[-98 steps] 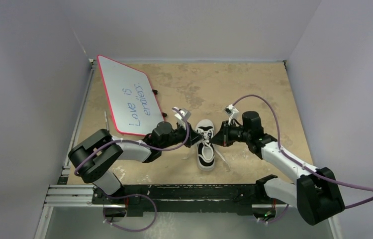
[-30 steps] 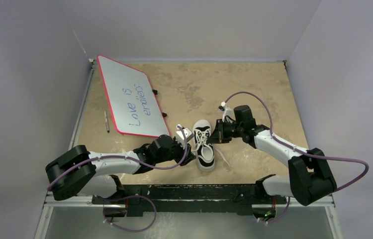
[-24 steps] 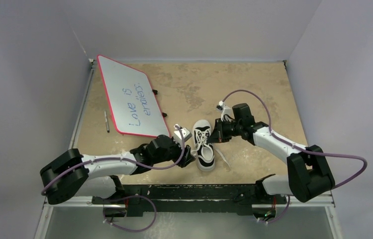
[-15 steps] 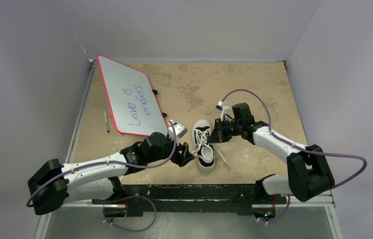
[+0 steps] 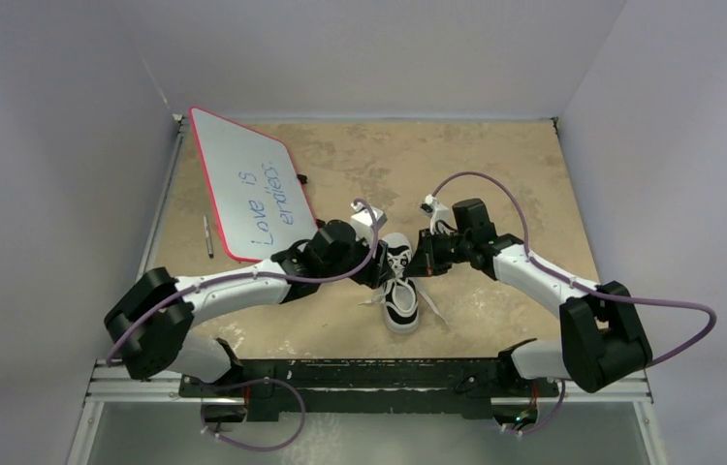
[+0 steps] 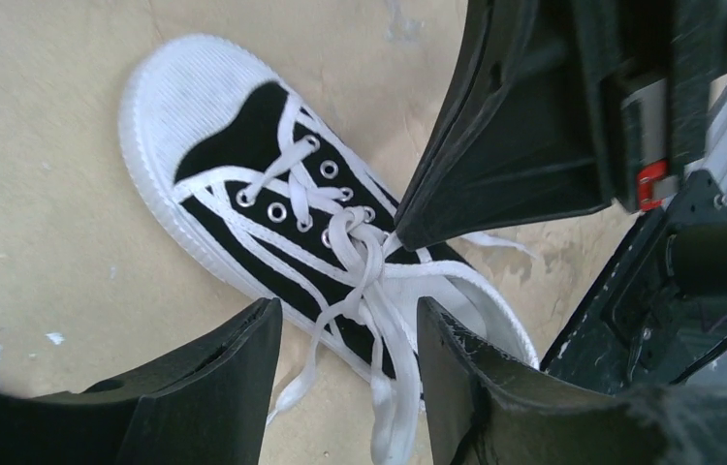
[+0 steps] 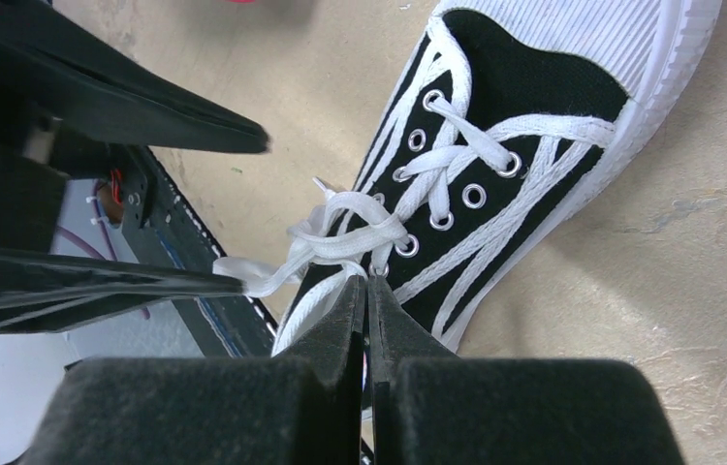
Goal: Tie the shoes
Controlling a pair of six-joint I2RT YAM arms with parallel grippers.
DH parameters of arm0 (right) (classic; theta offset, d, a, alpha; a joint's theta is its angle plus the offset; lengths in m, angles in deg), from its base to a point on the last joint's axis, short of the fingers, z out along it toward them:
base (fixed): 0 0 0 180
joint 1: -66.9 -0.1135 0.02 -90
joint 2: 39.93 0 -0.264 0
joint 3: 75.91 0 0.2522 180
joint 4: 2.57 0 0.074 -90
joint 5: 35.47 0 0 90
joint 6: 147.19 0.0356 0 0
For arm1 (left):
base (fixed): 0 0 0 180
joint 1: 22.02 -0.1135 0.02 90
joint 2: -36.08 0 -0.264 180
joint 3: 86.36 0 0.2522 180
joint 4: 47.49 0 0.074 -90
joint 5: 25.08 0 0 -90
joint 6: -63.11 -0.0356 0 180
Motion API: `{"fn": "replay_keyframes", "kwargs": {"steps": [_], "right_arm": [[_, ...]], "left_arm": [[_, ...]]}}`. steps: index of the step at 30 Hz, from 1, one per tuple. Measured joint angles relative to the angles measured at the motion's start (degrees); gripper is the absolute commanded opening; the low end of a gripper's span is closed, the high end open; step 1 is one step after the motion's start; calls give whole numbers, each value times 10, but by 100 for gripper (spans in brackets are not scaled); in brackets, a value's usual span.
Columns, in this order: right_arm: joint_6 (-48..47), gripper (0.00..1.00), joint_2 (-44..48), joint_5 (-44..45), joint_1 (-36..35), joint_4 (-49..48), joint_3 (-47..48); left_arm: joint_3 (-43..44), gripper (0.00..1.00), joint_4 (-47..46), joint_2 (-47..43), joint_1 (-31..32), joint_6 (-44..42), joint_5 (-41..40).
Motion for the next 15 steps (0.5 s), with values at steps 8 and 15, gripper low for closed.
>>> {"fn": "replay_keyframes", "kwargs": {"steps": [8,15], "right_arm": [[4,0,0,-1,0,0,2],[13,0,0,-7,0,-3,2]], "left_arm": [[0,32,-26,50,0,-4,38],[4,13,-32,71,0,-10,40]]}}
